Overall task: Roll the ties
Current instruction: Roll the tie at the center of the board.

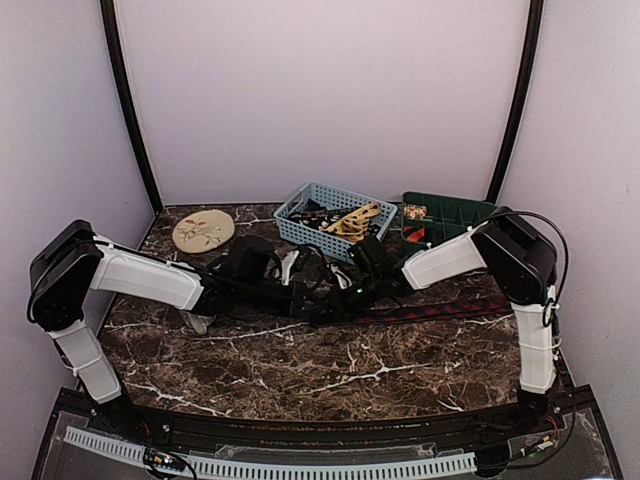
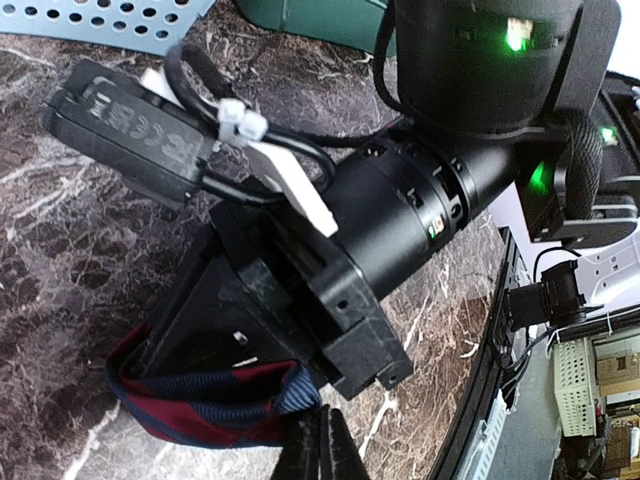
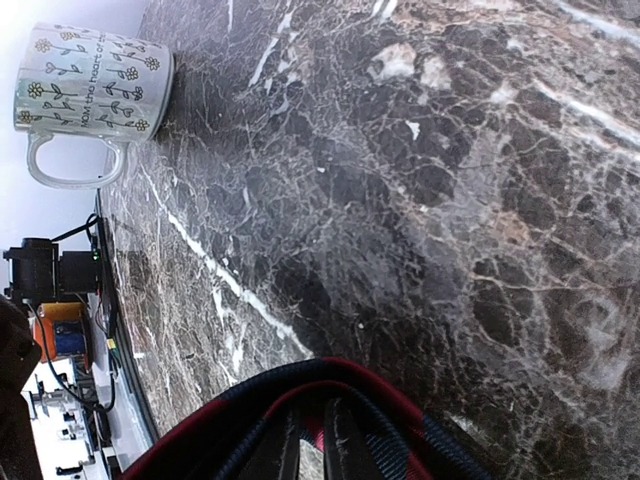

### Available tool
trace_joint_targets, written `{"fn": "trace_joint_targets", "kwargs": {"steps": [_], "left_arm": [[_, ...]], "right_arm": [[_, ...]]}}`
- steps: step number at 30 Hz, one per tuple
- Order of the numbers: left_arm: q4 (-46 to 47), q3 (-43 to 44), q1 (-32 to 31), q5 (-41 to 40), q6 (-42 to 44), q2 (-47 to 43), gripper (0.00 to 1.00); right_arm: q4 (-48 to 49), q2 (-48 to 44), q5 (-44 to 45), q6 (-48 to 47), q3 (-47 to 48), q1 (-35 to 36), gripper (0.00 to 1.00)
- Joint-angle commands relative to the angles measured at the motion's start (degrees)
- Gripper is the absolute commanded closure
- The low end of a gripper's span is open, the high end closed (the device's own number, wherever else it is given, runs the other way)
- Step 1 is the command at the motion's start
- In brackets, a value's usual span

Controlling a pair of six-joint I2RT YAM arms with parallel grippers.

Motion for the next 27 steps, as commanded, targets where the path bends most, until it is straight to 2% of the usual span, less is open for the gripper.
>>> {"fn": "trace_joint_targets", "kwargs": {"steps": [1, 13, 27], "left_arm": [[4.8, -0.6, -0.2, 0.1, -0.8, -1.3, 1.00], [1.1, 0.1, -0.1, -3.0, 0.2, -0.5, 1.00], [3.4, 7.8, -0.7, -0.6, -1.2, 9.9, 1.00]], "right_arm": [[3.2, -2.8, -0.6, 2.3, -3.6, -0.2, 0.88], [8.2, -13.6, -3.6, 5.6, -13.1, -6.1, 0.74], [14.4, -19.8, -8.4, 11.8, -22.3, -11.1, 0.66]]}}
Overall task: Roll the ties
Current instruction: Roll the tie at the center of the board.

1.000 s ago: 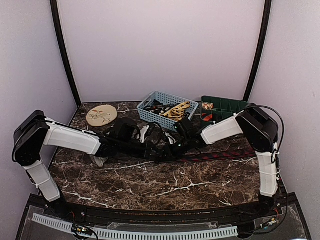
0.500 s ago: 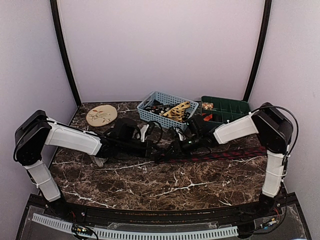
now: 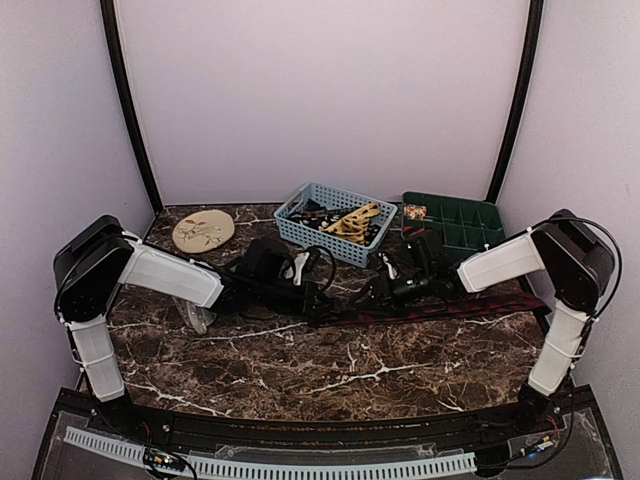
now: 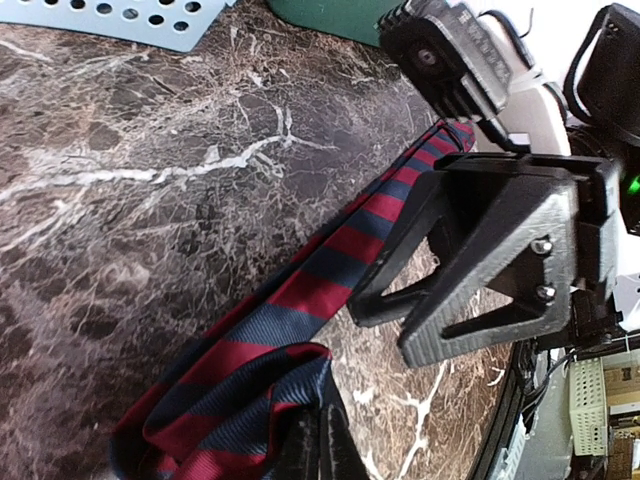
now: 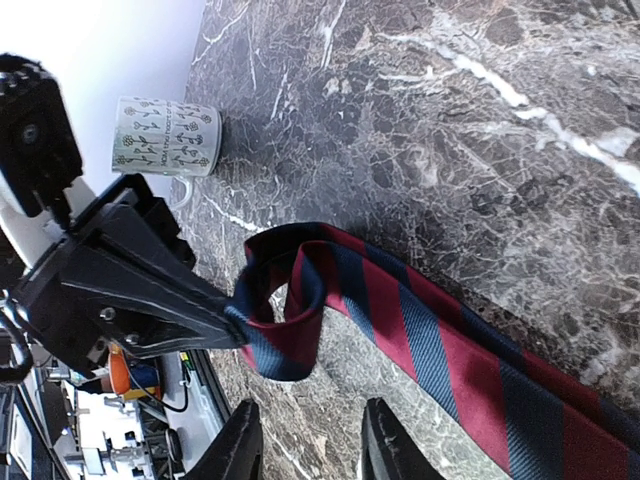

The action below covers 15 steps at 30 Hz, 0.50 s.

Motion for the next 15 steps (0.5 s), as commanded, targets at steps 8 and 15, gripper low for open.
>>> {"fn": "trace_joint_targets", "kwargs": {"steps": [8, 15], "left_arm": [[6.1, 4.1, -0.6, 3.4, -4.8, 7.1, 0.83], [10.4, 3.7, -0.6, 4.6, -8.9, 9.5, 0.76]], "right_arm": [[4.5, -0.7, -3.4, 3.0, -1.7, -1.0, 0.60], [2.0, 1.0, -3.2, 1.9, -0.8, -0.3, 0.60]]}}
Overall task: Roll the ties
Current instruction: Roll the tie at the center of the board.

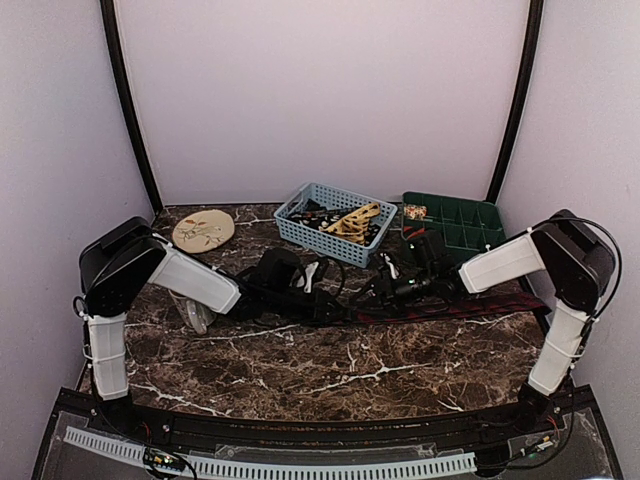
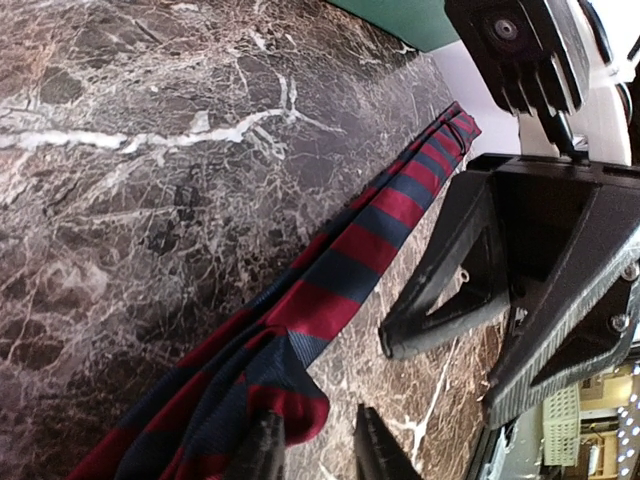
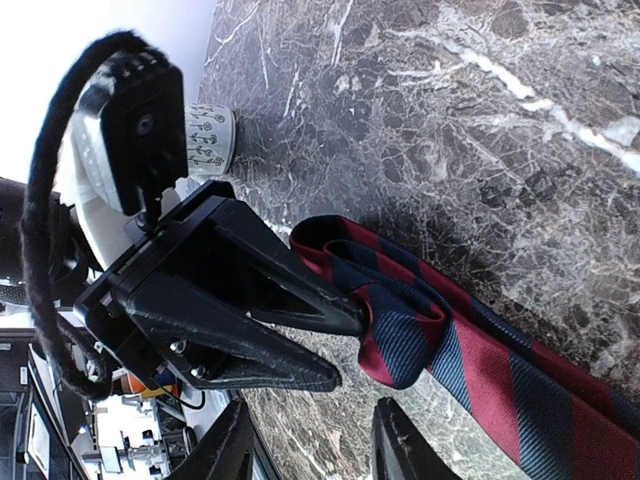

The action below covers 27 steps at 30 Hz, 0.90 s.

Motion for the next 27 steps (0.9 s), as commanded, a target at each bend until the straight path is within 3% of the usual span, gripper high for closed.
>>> {"fn": "trace_joint_targets", "kwargs": {"steps": [1, 4, 11, 15, 22, 27], "left_arm": [[4.7, 0.3, 0.0, 1.2, -3.7, 0.9, 0.79], [8.5, -0.7, 0.1, 2.1, -5.2, 1.6, 0.88], [14.0, -1.9, 0.3, 4.1, -7.0, 3.3, 0.98], [13.9, -1.6, 0.3, 4.5, -6.9, 3.9, 0.99], [19.8, -4.0, 2.1, 5.7, -9.6, 2.7, 1.00], [17.1, -3.2, 2.3, 6.6, -5.9, -0.1, 0.99]], "right_arm": [[-0.9, 1.5, -0.5, -0.8, 0.7, 0.7, 0.60], [-2.6, 2.8, 0.2, -1.6, 2.2, 1.7, 0.60], [-5.4, 5.5, 2.9, -2.9, 5.0, 2.4, 0.60], [-5.7, 6.5, 3.9, -2.6, 6.5, 2.5, 0.62], [-8.2, 8.6, 6.0, -5.0, 6.7, 2.6, 0.76], [-8.0, 9.4, 7.2, -5.8, 5.1, 2.4, 0.82]]}}
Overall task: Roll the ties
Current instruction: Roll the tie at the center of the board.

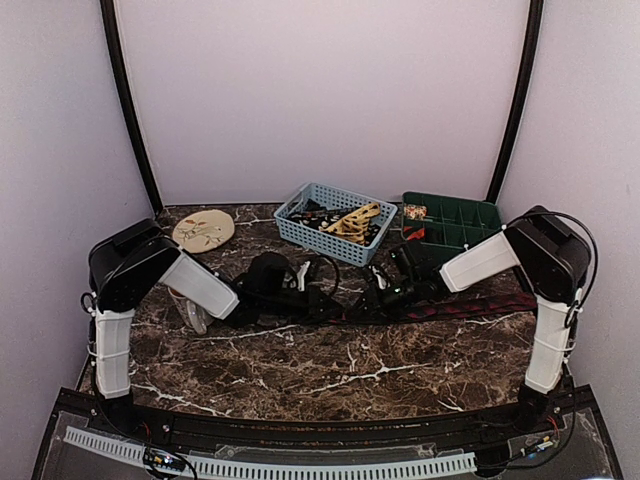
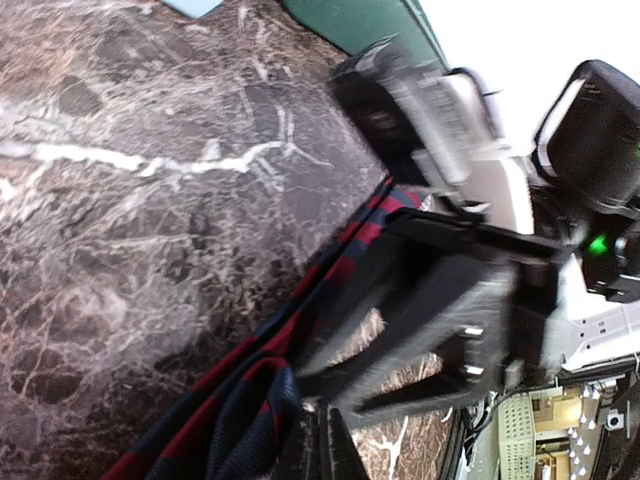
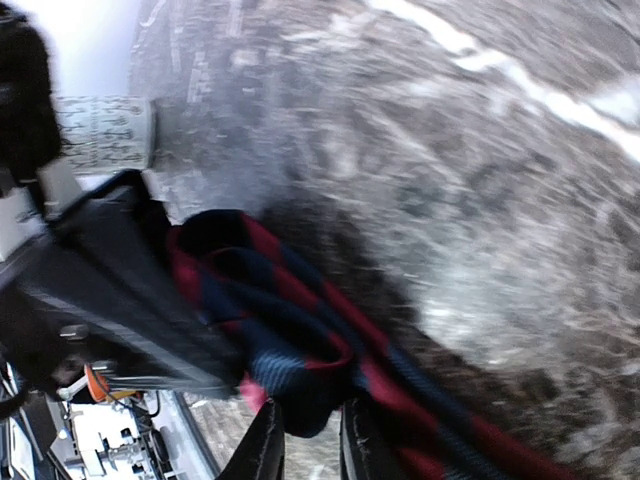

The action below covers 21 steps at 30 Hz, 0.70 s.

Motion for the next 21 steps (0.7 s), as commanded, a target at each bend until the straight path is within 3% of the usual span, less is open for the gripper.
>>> {"fn": "trace_joint_targets", "kwargs": {"steps": [1, 5, 10, 15, 17, 21], "left_arm": [[0.8, 0.1, 0.2, 2.2, 3.7, -5.7, 0.98], [-5.7, -1.2, 1.1, 0.5, 11.4, -11.1, 0.84], [-19.6, -1.5, 3.6, -1.2, 29.1, -17.3, 0.69], [-34.3, 1.7, 3.3, -5.7, 50.4, -17.9, 0.35], [-35.4, 1.7, 2.4, -8.1, 56.3, -17.2, 0.26], [-32.4, 0.8, 1.2, -9.3, 63.8, -15.5, 0.22]], "right_arm": [[-0.6, 1.5, 2.6, -1.6, -1.3, -0.1, 0.82], [-0.5, 1.4, 2.8, -1.8, -1.5, -0.6, 0.83], [-0.8, 1.1, 2.6, -2.1, -1.1, -0.9, 0.83], [-0.4, 0.7, 2.5, -1.9, -1.2, -1.2, 0.84], [-0.2, 0.8, 2.3, -1.8, -1.1, -1.3, 0.84], [-0.2, 0.9, 2.1, -1.5, -1.0, -1.4, 0.84]]}}
